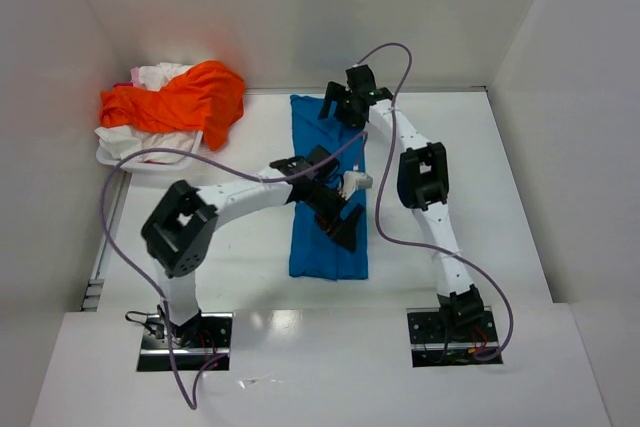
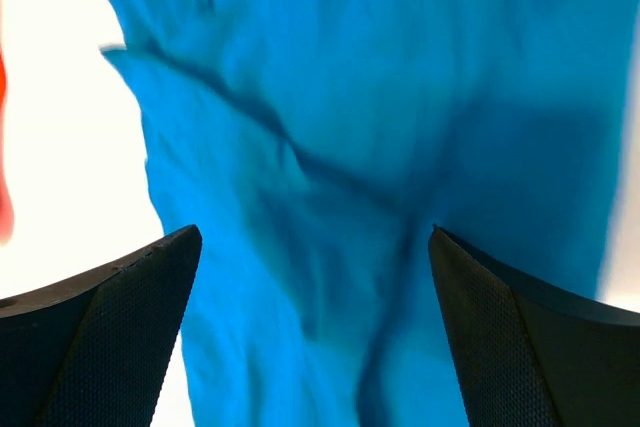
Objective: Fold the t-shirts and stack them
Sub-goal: Rotate the tshirt 90 degrees
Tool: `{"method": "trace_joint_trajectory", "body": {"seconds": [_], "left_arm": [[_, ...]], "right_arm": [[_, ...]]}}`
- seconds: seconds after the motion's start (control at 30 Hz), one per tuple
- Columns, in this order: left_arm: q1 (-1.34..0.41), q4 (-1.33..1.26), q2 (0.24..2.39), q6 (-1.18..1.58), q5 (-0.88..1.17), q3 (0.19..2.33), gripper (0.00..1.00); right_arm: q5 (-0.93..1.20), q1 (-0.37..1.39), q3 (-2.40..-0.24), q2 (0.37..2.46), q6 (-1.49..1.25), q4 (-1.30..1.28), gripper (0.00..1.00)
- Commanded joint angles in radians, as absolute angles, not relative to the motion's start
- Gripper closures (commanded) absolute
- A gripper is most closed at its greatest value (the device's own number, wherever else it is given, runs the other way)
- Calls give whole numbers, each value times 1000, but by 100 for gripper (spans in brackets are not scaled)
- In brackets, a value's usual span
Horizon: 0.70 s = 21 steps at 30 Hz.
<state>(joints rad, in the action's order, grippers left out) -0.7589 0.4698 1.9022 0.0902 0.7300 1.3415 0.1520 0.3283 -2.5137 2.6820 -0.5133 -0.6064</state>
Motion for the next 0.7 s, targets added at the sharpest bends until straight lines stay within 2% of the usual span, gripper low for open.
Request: {"method": "trace_joint_trajectory", "body": {"seconds": [0.0, 0.1, 0.23, 0.33, 0.47, 0.67], "left_arm": [[-730, 442, 1692, 152, 573, 1350, 0], [-712, 442, 1582, 231, 392, 1342, 0], [-712, 463, 1496, 351, 261, 1221, 0], [-712, 445, 1467, 434, 287, 1134, 0], [-712, 371, 1425, 576, 273, 991, 0], [-712, 336, 1420, 663, 239, 881, 0]], "right_arm": [[135, 302, -2387, 2414, -494, -571, 0], [117, 293, -2225, 2228, -479, -491, 0], [117, 293, -2067, 2071, -469, -469, 0], [117, 293, -1880, 1946, -482, -428, 0], [106, 293, -1515, 1779, -534, -330, 0], [97, 322, -1197, 1596, -581, -291, 0]]}}
